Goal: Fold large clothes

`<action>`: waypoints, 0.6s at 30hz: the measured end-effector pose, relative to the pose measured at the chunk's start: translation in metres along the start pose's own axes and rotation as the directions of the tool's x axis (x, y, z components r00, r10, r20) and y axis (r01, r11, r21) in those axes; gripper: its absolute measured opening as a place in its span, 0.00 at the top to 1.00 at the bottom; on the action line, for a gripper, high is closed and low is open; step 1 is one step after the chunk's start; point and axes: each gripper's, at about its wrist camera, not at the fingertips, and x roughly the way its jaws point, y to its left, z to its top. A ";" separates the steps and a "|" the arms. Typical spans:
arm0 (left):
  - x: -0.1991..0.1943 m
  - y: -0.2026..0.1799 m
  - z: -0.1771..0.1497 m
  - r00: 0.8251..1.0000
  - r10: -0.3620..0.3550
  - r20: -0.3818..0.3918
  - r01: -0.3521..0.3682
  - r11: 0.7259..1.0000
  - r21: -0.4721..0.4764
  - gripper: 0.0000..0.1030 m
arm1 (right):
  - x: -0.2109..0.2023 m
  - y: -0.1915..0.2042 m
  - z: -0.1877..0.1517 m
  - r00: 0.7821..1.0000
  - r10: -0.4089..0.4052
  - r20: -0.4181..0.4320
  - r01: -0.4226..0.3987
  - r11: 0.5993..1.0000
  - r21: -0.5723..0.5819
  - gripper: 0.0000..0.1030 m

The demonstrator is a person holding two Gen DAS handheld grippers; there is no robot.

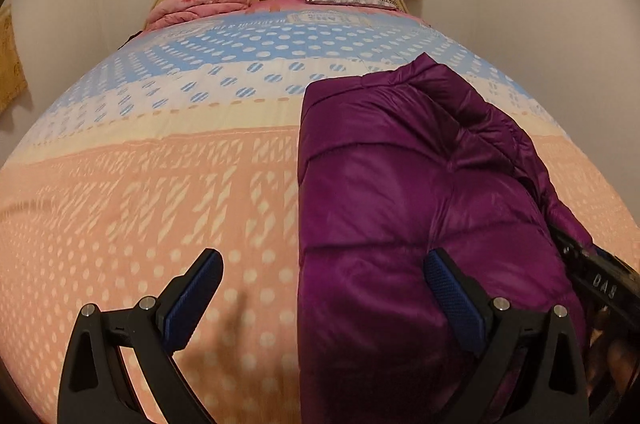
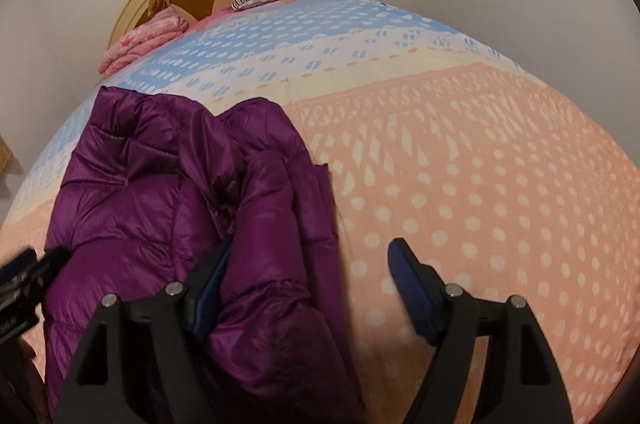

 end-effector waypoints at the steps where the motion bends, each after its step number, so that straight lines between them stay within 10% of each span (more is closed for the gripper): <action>1: -0.002 0.001 -0.002 1.000 0.005 0.005 -0.005 1.000 0.004 0.02 | -0.001 -0.001 0.001 1.000 0.011 0.001 -0.011 1.000 0.007 0.25; 18: 0.026 -0.002 -0.009 0.986 -0.161 -0.039 0.159 0.987 -0.038 0.03 | 0.018 0.007 -0.003 0.995 0.088 -0.039 -0.090 0.995 -0.038 0.36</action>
